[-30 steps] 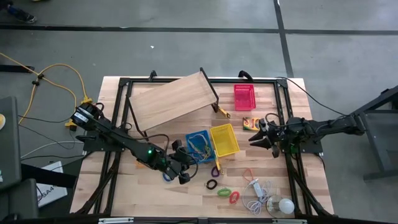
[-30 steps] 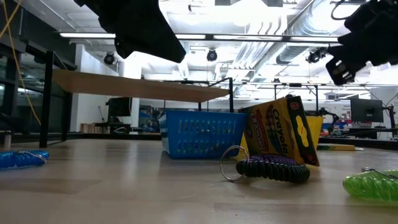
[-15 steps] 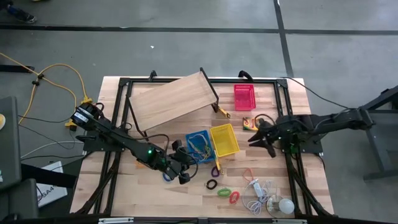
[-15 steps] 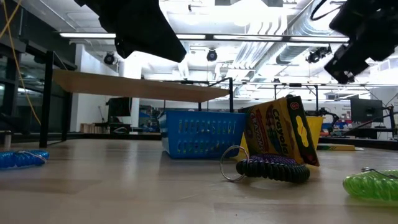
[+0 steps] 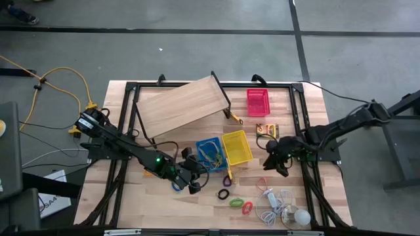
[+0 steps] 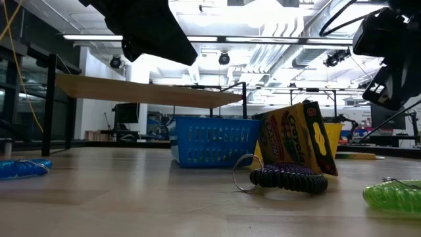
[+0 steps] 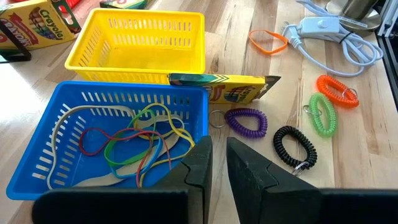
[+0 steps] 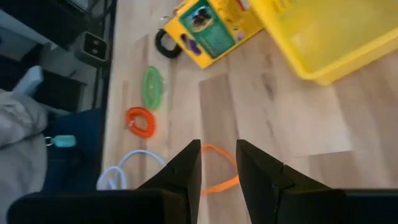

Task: Pick & Place Office Desk Supplies
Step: Put the orange rubber band into the blue bin

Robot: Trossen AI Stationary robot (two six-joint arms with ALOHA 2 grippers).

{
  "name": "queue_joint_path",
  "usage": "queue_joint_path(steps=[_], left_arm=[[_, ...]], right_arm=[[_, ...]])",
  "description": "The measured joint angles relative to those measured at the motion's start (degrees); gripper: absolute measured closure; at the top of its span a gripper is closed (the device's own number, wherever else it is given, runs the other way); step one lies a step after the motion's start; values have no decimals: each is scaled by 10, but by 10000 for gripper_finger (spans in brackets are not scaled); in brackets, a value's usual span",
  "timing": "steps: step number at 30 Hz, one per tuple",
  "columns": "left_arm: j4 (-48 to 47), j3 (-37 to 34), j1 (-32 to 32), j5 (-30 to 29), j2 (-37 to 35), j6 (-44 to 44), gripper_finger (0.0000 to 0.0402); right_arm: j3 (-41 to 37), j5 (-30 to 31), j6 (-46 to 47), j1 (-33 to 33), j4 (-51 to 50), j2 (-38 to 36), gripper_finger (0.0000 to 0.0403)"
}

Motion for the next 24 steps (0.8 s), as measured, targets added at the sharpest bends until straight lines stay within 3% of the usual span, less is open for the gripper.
queue_joint_path(steps=[15, 24], left_arm=[[0, 0, 0, 0, 0, 0, 357], [0, 0, 0, 0, 0, 0, 357]], right_arm=[[0, 32, 195, 93, 16, 86, 314], [0, 53, 279, 131, 85, 165, 314]])
